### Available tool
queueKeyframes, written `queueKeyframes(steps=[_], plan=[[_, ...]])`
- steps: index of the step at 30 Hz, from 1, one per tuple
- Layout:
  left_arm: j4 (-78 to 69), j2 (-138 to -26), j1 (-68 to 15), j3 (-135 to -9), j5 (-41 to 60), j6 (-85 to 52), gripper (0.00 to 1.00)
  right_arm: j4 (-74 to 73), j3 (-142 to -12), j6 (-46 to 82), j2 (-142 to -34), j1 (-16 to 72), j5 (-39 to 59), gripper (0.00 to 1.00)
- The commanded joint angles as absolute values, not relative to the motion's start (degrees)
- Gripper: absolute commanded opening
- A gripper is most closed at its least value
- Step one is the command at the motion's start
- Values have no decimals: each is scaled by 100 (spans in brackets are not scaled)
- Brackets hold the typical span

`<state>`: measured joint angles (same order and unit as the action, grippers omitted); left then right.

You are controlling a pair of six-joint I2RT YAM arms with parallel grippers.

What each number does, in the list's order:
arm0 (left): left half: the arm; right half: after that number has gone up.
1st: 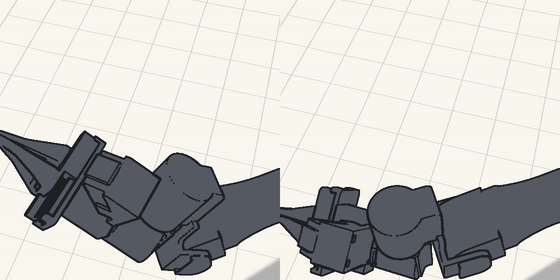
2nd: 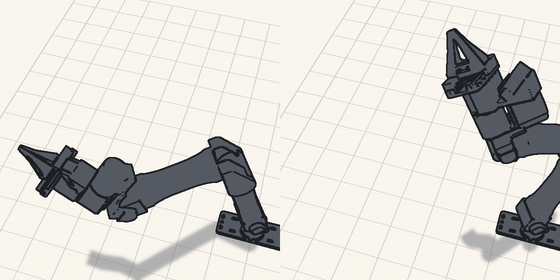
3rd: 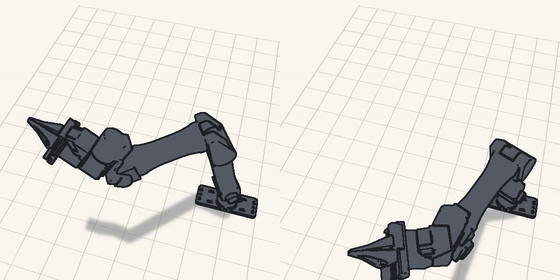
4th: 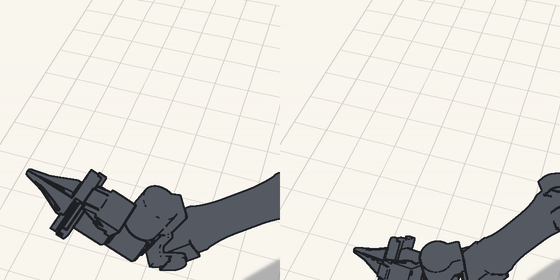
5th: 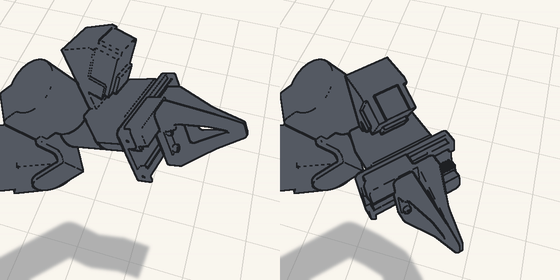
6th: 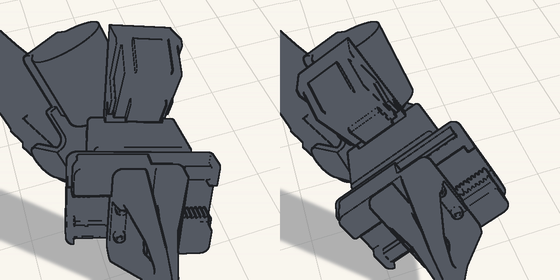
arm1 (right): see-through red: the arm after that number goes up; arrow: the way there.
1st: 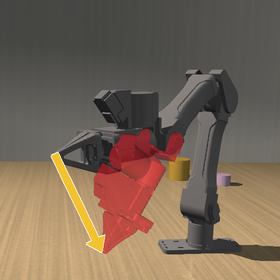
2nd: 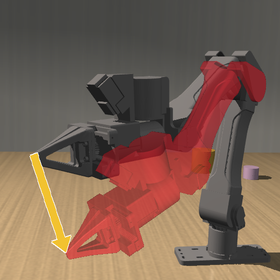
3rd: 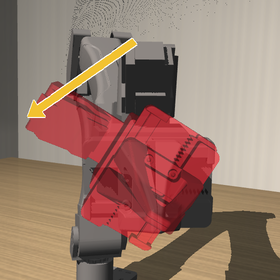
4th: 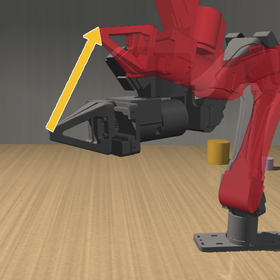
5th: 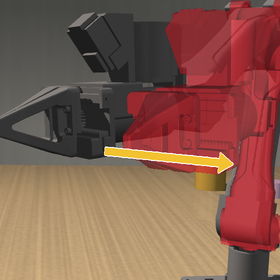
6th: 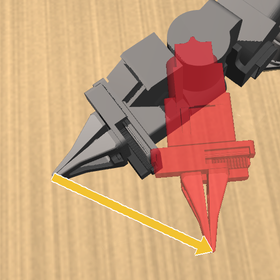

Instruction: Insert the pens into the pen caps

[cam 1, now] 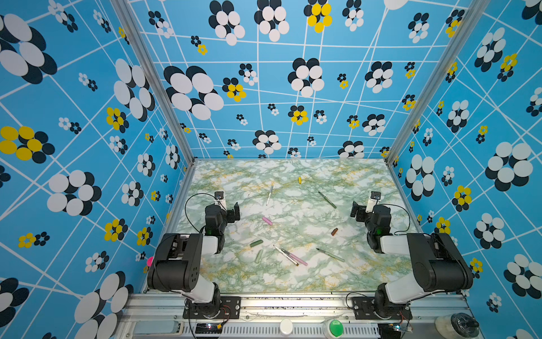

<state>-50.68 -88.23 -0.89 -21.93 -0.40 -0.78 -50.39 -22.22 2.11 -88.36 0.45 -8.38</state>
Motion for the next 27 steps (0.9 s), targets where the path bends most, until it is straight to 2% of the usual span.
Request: queueKeyframes(steps=[1,9,11,12,15,17,20,23,27], plan=[[-5194,-8859,-123,-2215,-42,0,99,-5098,-2233,176,-8846,66,-778,99],[-5173,-8859,-89,-2231,31,-35,99,-5106,-2233,174,-8847,72,-796,99],[-5223,-8846,-105,-2206,-11,-11,99,-5039,-2263,321,-8755,78,-1203,99],[-5118,-8742,-121,-2235,-187,-52,99,-4738,-2350,410,-8560,74,-1475,99],[-3496,-8042,-124,-2816,-634,-206,99,-2388,-3264,823,-7761,65,-2237,99],[-2528,-7658,-123,-3304,-715,-389,99,-1201,-3923,1184,-7447,70,-2310,99],[-1210,-7172,-85,-4072,-495,-1097,99,65,-4554,2386,-7116,70,-2247,99],[-474,-6882,20,-4481,-263,-2343,99,-12,-4525,2482,-6637,63,-1199,99],[-919,-6688,671,-4337,1570,-3277,99,-45,-4588,2429,-6303,70,-127,99]])
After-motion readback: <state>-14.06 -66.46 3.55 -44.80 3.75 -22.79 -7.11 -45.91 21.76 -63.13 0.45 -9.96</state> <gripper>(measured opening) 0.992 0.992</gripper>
